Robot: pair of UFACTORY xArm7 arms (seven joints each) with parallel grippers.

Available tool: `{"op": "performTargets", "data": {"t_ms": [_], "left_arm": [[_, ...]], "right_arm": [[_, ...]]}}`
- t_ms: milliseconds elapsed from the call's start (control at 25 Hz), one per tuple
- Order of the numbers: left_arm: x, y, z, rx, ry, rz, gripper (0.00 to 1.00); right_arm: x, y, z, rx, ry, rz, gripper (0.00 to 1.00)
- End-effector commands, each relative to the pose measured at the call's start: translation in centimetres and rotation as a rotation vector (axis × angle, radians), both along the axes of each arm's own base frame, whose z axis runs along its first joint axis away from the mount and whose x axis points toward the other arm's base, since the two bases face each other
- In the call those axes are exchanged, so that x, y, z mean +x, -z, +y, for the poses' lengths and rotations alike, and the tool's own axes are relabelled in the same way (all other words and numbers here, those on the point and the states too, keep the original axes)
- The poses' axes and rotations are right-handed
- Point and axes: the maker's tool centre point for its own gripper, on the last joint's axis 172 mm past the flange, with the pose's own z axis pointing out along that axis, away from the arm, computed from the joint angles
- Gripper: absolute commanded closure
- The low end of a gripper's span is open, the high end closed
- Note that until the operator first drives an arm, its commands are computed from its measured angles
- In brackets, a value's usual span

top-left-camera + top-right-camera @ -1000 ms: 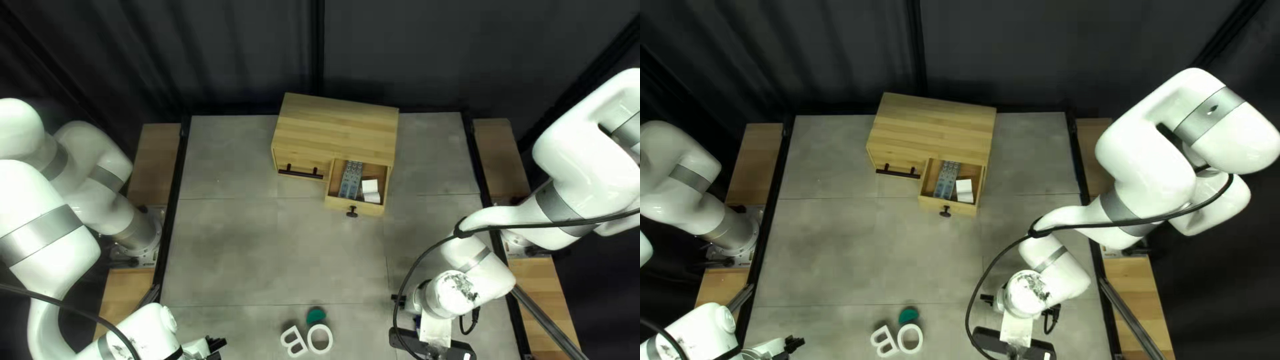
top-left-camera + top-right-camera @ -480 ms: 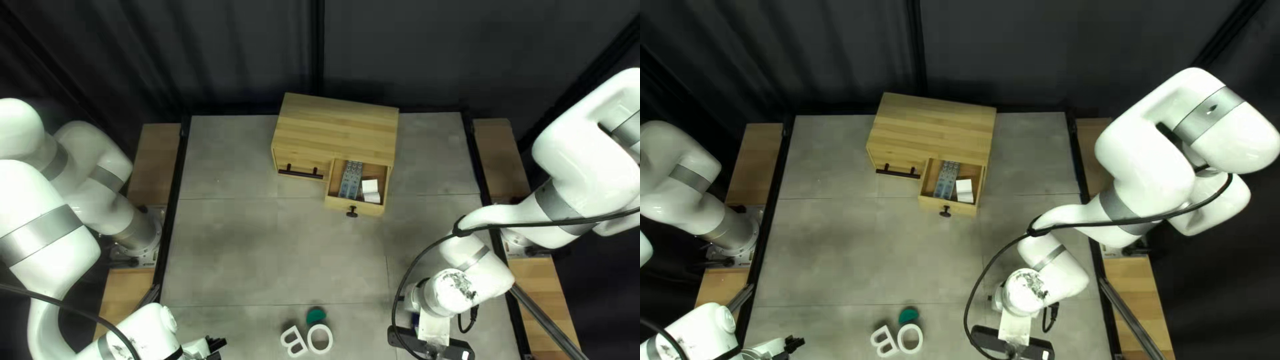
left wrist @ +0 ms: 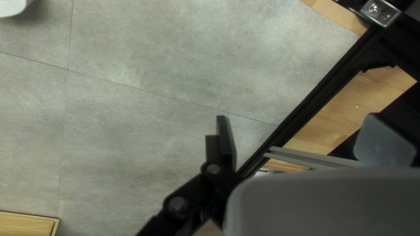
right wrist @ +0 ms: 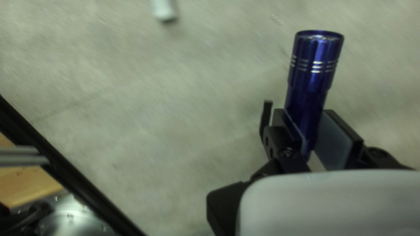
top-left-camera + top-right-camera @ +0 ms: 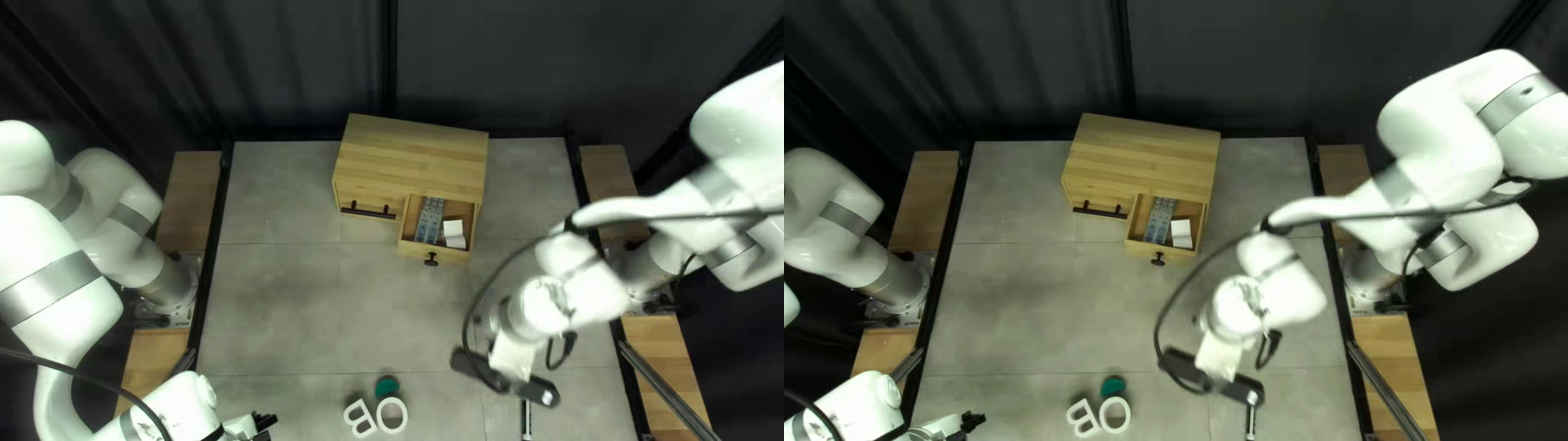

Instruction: Open drawers and place objects into drawer and close

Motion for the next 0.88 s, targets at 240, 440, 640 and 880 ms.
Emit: {"op": "performTargets", "data": {"t_ms": [240,440,640,880], "left_arm": [[0.0,0.0,0.0,0.000,0.000,0.000,0.00],[0.0,0.0,0.0,0.000,0.000,0.000,0.00],[0.0,0.0,0.0,0.000,0.000,0.000,0.00],[0.0,0.0,0.0,0.000,0.000,0.000,0.00]], "right_arm": [[5.6,-4.1,-9.5,0.025,0.408,-0.141,1.00],[8.3,-2.4,-10.6,0.020,0.479,-0.169,1.00],[8.3,-0.9,-11.1,0.015,0.514,-0.175,1.00],[7.1,0.3,-11.3,0.008,0.546,-0.156,1.00]]}}
